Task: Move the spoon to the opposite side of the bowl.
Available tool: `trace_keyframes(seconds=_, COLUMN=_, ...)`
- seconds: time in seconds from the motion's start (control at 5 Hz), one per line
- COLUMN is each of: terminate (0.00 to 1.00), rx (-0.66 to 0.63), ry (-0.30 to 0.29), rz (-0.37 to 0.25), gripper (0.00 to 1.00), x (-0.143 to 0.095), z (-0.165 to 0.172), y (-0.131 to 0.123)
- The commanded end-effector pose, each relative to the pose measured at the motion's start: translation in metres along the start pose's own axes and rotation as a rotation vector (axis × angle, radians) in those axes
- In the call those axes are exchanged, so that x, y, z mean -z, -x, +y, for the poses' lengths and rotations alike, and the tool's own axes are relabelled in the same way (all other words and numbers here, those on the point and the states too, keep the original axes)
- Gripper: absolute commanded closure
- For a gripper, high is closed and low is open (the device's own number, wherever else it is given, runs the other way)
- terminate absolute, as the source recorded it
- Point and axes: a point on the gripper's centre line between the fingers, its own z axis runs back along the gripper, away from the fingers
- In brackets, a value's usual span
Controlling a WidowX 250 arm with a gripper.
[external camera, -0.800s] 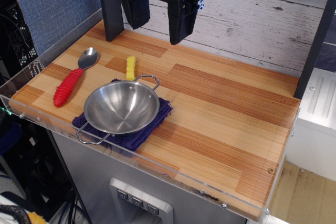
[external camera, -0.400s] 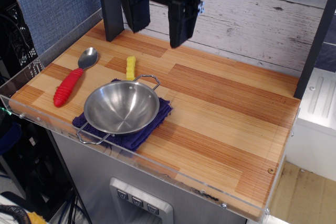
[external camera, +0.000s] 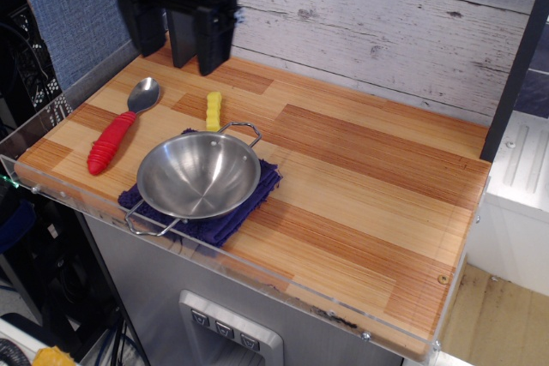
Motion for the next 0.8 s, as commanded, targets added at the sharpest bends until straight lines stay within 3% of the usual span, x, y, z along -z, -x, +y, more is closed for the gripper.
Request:
trace_keyframes(seconds=0.0, terminate=0.00, rx=-0.104, ry=-0.056, rz=-0.023, gripper=0.00, x=0.016, z=0.068, y=0.020)
trace_keyframes(seconds=0.6, terminate=0.00, rx=-0.068, ry=-0.097, rz=-0.112, gripper=0.00, x=0.084, z=0.081, y=-0.015)
